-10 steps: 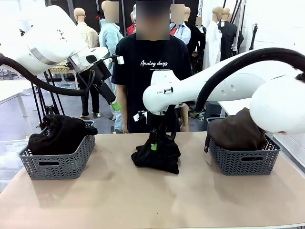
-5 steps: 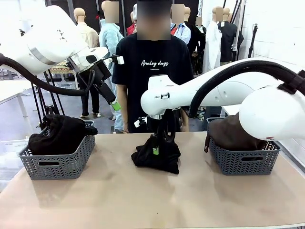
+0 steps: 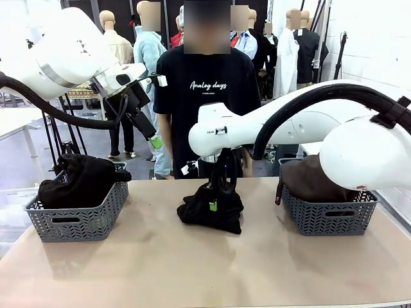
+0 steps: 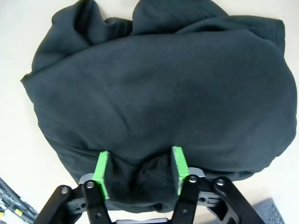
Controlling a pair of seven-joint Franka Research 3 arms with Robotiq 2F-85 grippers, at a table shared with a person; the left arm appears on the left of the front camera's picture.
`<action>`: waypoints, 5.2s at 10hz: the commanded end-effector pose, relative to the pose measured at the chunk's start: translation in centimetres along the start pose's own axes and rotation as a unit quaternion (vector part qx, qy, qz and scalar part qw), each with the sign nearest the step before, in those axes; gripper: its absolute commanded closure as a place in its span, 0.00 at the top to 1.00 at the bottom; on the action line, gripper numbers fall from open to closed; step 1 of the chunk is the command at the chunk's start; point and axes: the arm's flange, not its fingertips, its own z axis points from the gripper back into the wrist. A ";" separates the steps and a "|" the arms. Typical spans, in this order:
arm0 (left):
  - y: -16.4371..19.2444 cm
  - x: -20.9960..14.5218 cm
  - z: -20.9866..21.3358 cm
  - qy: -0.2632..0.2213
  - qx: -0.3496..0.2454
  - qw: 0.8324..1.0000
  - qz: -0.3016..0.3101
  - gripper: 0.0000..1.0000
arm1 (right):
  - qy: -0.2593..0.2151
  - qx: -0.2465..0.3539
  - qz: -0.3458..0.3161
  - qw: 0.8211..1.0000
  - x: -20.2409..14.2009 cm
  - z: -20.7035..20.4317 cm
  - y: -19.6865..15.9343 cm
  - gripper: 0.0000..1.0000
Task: Sort the tops and bottoms.
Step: Lift clothes from the center of the table with your right hand, then sort the clothes according to human instructions.
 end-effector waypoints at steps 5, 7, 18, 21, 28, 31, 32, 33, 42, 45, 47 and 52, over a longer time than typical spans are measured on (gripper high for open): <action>0.0 -0.1 0.2 -0.002 0.001 1.000 0.000 1.00 | -0.034 0.024 -0.020 0.999 -1.5 0.1 -0.4 0.00; 0.0 -0.1 0.2 -0.002 0.001 1.000 0.000 1.00 | -0.054 0.031 -0.028 0.998 -2.5 1.0 -0.5 0.00; 0.0 -0.1 0.2 -0.002 0.001 1.000 0.000 1.00 | -0.169 -0.041 -0.082 0.981 -10.3 19.4 0.2 0.00; 0.0 -0.1 0.2 -0.002 0.001 1.000 0.000 1.00 | -0.166 -0.033 -0.085 0.982 -10.7 18.4 0.5 0.00; 0.0 -0.1 0.2 -0.002 0.001 1.000 0.000 1.00 | -0.289 -0.253 -0.166 0.908 -15.0 41.5 2.0 0.00; 0.0 -0.1 0.2 -0.002 0.001 1.000 0.000 1.00 | -0.310 -0.259 -0.160 0.901 -15.7 44.1 2.7 0.00; 0.0 -0.1 0.2 -0.002 0.001 1.000 0.000 1.00 | -0.310 -0.260 -0.154 0.901 -17.3 43.8 3.1 0.00; 0.0 -0.1 0.2 -0.002 0.001 1.000 0.000 1.00 | -0.310 -0.260 -0.154 0.901 -17.3 43.8 3.1 0.00; 0.0 -0.1 0.2 -0.002 0.001 1.000 0.000 1.00 | -0.310 -0.260 -0.154 0.901 -17.3 43.8 3.1 0.00; 0.0 -0.1 0.2 -0.002 0.001 1.000 0.000 1.00 | -0.310 -0.260 -0.154 0.901 -17.3 43.8 3.1 0.00; 0.0 -0.1 0.2 -0.002 0.001 1.000 0.000 1.00 | -0.310 -0.260 -0.154 0.901 -17.3 43.8 3.1 0.00; 0.0 -0.1 0.2 -0.002 0.001 1.000 0.000 1.00 | -0.310 -0.260 -0.154 0.901 -17.3 43.8 3.1 0.00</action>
